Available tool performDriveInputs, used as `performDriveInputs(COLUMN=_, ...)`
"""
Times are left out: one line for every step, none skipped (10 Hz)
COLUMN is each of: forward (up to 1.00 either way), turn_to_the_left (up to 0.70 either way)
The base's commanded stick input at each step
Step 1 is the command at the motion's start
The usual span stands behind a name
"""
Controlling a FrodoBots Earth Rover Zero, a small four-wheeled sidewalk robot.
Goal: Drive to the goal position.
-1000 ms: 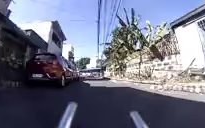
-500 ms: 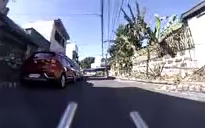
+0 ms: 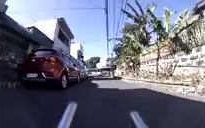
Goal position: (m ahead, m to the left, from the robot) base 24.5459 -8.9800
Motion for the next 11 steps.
performDriveInputs(forward=1.0, turn_to_the_left=-0.04)
performDriveInputs(forward=1.0, turn_to_the_left=-0.18)
performDriveInputs(forward=1.0, turn_to_the_left=-0.36)
performDriveInputs(forward=1.0, turn_to_the_left=-0.39)
performDriveInputs(forward=1.0, turn_to_the_left=-0.4)
performDriveInputs(forward=1.0, turn_to_the_left=-0.38)
performDriveInputs(forward=1.0, turn_to_the_left=-0.2)
performDriveInputs(forward=1.0, turn_to_the_left=0.02)
performDriveInputs(forward=1.0, turn_to_the_left=0.02)
performDriveInputs(forward=1.0, turn_to_the_left=0.02)
performDriveInputs(forward=1.0, turn_to_the_left=0.0)
